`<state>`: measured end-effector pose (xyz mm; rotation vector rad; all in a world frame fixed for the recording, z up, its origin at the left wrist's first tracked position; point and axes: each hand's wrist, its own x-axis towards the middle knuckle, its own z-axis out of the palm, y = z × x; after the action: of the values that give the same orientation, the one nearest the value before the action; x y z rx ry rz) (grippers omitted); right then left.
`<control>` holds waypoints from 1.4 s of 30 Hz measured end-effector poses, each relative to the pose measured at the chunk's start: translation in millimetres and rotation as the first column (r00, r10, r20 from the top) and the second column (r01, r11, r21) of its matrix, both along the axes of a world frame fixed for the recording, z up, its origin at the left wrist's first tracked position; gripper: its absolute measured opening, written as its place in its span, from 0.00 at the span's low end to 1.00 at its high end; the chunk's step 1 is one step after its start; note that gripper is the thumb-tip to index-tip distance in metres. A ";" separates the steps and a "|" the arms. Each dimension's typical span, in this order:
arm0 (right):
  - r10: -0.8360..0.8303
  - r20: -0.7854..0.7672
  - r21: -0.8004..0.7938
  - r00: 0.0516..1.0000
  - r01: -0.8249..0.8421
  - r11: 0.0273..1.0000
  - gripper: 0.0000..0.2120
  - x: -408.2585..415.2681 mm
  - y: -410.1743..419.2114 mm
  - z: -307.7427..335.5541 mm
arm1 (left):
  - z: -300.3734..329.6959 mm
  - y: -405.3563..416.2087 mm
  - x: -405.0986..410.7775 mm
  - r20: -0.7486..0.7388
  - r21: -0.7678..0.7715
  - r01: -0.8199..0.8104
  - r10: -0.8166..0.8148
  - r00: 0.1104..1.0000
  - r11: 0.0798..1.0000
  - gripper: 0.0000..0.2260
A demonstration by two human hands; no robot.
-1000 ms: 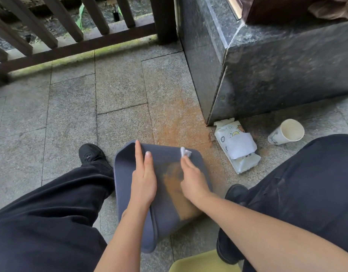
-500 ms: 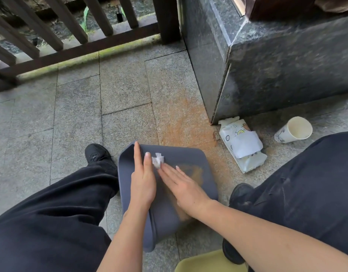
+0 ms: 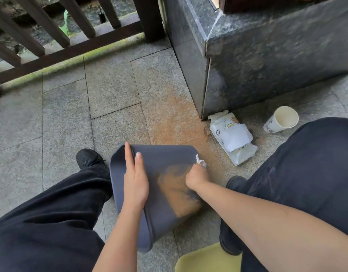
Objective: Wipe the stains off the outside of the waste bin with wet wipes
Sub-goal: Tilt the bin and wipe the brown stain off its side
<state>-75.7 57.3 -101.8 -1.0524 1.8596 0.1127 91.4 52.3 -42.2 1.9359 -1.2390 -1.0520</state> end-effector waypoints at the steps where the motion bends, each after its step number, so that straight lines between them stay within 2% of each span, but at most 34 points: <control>1: -0.010 0.016 -0.001 1.000 0.010 1.000 0.27 3.2 -0.2 4.4 | 0.1 -0.1 -1.1 0.002 0.004 -0.001 0.001 1.000 1.000 0.27; 3: 0.001 0.030 -0.054 1.000 0.001 0.999 0.29 12.9 3.4 13.6 | 1.8 -0.5 -4.7 0.025 0.026 -0.005 0.004 1.000 1.000 0.26; 6: 0.092 0.137 -0.301 0.986 -0.047 0.953 0.38 33.2 20.8 29.2 | 3.9 -0.8 -8.6 0.068 0.024 -0.002 0.000 0.998 1.000 0.24; 9: 0.356 0.236 -0.619 0.904 -0.143 0.772 0.46 43.5 45.3 38.7 | 1.8 0.6 -7.2 0.130 -0.056 -0.022 0.029 0.991 0.998 0.23; 11: 0.556 0.183 -0.751 0.811 -0.250 0.612 0.46 42.4 59.1 35.6 | 0.2 1.5 -6.0 0.155 -0.089 -0.032 0.046 0.987 0.996 0.23; 14: 0.721 -0.014 -0.798 0.693 -0.443 0.409 0.49 30.7 61.8 24.5 | 0.9 1.7 -5.6 0.164 -0.114 -0.018 0.036 0.986 0.993 0.24; 17: 0.753 -0.126 -0.783 0.645 -0.532 0.324 0.49 21.5 50.9 12.4 | 0.7 2.2 -3.6 0.179 -0.083 -0.026 0.041 0.983 0.996 0.24; 19: 0.714 -0.136 -0.762 0.687 -0.533 0.368 0.45 15.2 49.1 5.0 | 2.6 3.8 -3.7 0.182 -0.058 -0.036 0.046 0.982 0.998 0.23; 20: 0.662 -0.132 -0.718 0.738 -0.531 0.450 0.46 11.5 49.0 0.4 | 3.5 4.6 -3.3 0.179 -0.053 -0.040 0.048 0.983 0.998 0.23; 21: 0.574 -0.113 -0.641 0.811 -0.501 0.582 0.47 5.7 49.9 -5.2 | 4.0 4.7 -2.6 0.178 -0.053 -0.043 0.051 0.983 0.998 0.23; 23: 0.295 -0.083 -0.381 0.952 -0.304 0.873 0.47 -11.3 55.6 -16.2 | 4.7 4.1 -4.5 0.163 -0.038 -0.055 0.060 0.985 0.998 0.22; 24: 0.164 -0.089 -0.222 0.982 -0.181 0.958 0.43 -19.3 57.8 -19.9 | 5.3 3.2 -7.2 0.151 -0.020 -0.067 0.069 0.986 0.998 0.21; 25: 0.064 -0.094 -0.090 0.993 -0.073 0.993 0.38 -24.6 59.4 -22.7 | 5.7 2.6 -9.7 0.144 -0.009 -0.072 0.072 0.987 0.997 0.20; 26: -0.025 -0.088 0.000 0.996 0.025 1.000 0.34 -27.3 59.4 -25.2 | 6.2 2.5 -11.4 0.145 -0.010 -0.069 0.069 0.987 0.998 0.20; 28: -0.146 -0.088 0.057 0.985 0.151 0.987 0.28 -25.5 55.7 -28.7 | 7.7 2.5 -9.9 0.155 -0.036 -0.081 0.085 0.984 0.996 0.19; 30: -0.158 -0.099 0.059 0.982 0.165 0.985 0.25 -20.2 51.2 -25.8 | 9.5 3.2 -6.1 0.176 -0.093 -0.148 0.163 0.971 0.985 0.19; 31: -0.152 -0.102 0.064 0.983 0.159 0.985 0.25 -17.5 49.1 -22.3 | 10.2 4.1 -5.6 0.192 -0.113 -0.198 0.217 0.957 0.974 0.19; 33: -0.149 -0.064 0.037 0.987 0.151 0.988 0.33 -10.7 47.3 -12.4 | 10.7 8.4 -6.8 0.211 -0.154 -0.268 0.297 0.931 0.951 0.22; 36: -0.032 0.030 -0.167 0.999 0.037 0.985 0.43 4.8 44.9 14.0 | 13.0 18.8 -12.8 0.169 -0.181 -0.258 0.288 0.943 0.949 0.23; 39: 0.182 0.205 -0.437 0.962 -0.076 0.896 0.51 26.5 45.8 44.6 | 11.3 25.9 -14.3 0.073 -0.078 -0.123 0.129 0.989 0.989 0.21; 40: 0.251 0.267 -0.509 0.930 -0.085 0.857 0.52 33.2 49.0 54.1 | 11.9 28.2 -14.5 0.004 -0.024 -0.061 0.061 0.998 0.998 0.22; 42: 0.414 0.321 -0.624 0.852 -0.138 0.769 0.50 42.2 61.2 64.6 | 12.7 31.8 -12.3 -0.244 0.047 -0.011 0.022 0.970 0.999 0.23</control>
<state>-33.5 118.4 -37.2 -1.6298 1.3121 -0.5260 79.1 84.1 -29.6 1.7827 -1.0686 -1.2776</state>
